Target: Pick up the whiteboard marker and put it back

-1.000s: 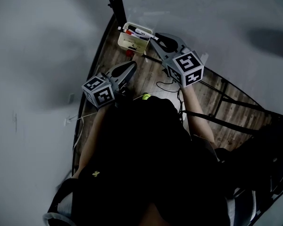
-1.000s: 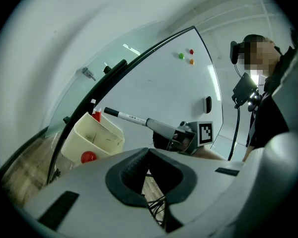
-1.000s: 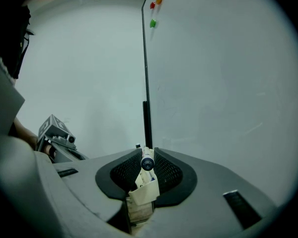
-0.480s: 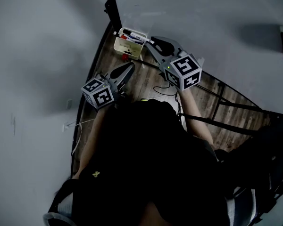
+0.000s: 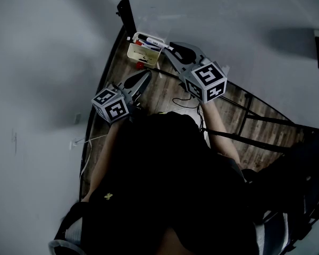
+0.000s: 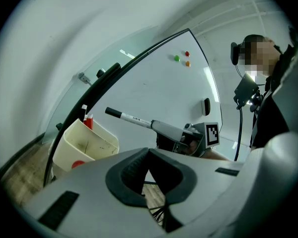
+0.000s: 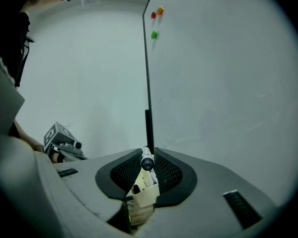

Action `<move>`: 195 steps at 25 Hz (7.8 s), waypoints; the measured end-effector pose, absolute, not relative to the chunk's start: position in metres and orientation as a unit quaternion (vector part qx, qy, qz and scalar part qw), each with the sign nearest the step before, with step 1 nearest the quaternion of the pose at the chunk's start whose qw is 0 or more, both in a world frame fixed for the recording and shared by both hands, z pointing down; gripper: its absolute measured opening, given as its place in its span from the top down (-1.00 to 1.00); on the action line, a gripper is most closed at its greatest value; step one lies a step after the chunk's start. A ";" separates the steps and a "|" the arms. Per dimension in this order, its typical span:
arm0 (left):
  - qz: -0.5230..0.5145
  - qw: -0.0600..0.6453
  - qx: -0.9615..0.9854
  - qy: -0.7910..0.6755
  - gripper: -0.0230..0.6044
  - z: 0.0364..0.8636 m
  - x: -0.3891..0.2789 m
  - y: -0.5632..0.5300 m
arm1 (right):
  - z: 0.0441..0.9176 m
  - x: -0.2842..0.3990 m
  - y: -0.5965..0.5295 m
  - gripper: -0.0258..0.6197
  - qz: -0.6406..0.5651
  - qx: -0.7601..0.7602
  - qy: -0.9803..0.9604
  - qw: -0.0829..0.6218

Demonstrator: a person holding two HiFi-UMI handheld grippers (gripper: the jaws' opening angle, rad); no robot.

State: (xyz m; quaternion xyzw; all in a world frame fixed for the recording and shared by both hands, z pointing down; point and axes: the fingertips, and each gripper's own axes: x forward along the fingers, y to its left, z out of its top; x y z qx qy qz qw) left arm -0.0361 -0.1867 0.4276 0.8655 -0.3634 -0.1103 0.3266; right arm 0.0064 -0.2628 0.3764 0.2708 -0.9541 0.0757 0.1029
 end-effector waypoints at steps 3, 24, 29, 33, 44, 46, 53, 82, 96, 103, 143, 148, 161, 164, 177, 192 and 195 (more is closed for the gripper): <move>-0.113 0.331 0.865 -0.360 0.91 0.429 -0.036 -0.188 | 0.376 0.007 -0.264 0.63 0.075 0.272 -0.954 0.103; -0.121 0.350 0.860 -0.352 0.91 0.428 -0.037 -0.177 | 0.372 -0.002 -0.252 0.63 0.078 0.262 -0.957 0.098; -0.119 0.356 0.858 -0.349 0.91 0.431 -0.039 -0.172 | 0.379 -0.009 -0.247 0.63 0.080 0.255 -0.958 0.107; -0.121 0.364 0.855 -0.350 0.91 0.433 -0.044 -0.170 | 0.387 -0.017 -0.245 0.63 0.084 0.250 -0.958 0.115; -0.134 0.376 0.848 -0.349 0.91 0.438 -0.054 -0.159 | 0.400 -0.024 -0.237 0.63 0.076 0.248 -0.956 0.140; -0.135 0.378 0.847 -0.349 0.91 0.439 -0.054 -0.158 | 0.405 -0.024 -0.236 0.63 0.075 0.248 -0.954 0.149; -0.135 0.388 0.843 -0.348 0.91 0.445 -0.059 -0.152 | 0.411 -0.025 -0.236 0.63 0.077 0.251 -0.952 0.160; -0.127 0.417 0.824 -0.362 0.91 0.459 -0.100 -0.160 | 0.459 -0.052 -0.245 0.63 0.070 0.241 -0.931 0.267; -0.132 0.420 0.816 -0.375 0.91 0.458 -0.113 -0.160 | 0.468 -0.066 -0.248 0.63 0.070 0.230 -0.929 0.281; -0.131 0.421 0.814 -0.379 0.91 0.460 -0.115 -0.158 | 0.470 -0.064 -0.251 0.63 0.076 0.226 -0.930 0.279; -0.120 0.387 0.823 -0.398 0.91 0.444 -0.074 -0.132 | 0.447 -0.042 -0.219 0.48 0.059 0.206 -0.952 0.220; -0.128 0.372 0.816 -0.424 0.91 0.435 -0.058 -0.111 | 0.436 -0.030 -0.194 0.48 0.049 0.179 -0.960 0.208; -0.116 0.381 0.816 -0.419 0.91 0.438 -0.042 -0.096 | 0.445 -0.009 -0.160 0.57 0.093 0.173 -0.961 0.195; -0.123 0.380 0.819 -0.411 0.91 0.437 -0.044 -0.099 | 0.448 -0.009 -0.154 0.65 0.100 0.177 -0.958 0.201; -0.115 0.382 0.836 -0.377 0.91 0.436 -0.050 -0.055 | 0.439 -0.010 -0.108 0.91 0.107 0.194 -0.953 0.205; -0.113 0.363 0.865 -0.327 0.91 0.423 -0.049 0.018 | 0.413 -0.016 -0.043 0.91 0.099 0.243 -0.948 0.177; -0.110 0.362 0.870 -0.317 0.91 0.425 -0.051 0.039 | 0.413 -0.018 -0.023 0.91 0.101 0.253 -0.946 0.174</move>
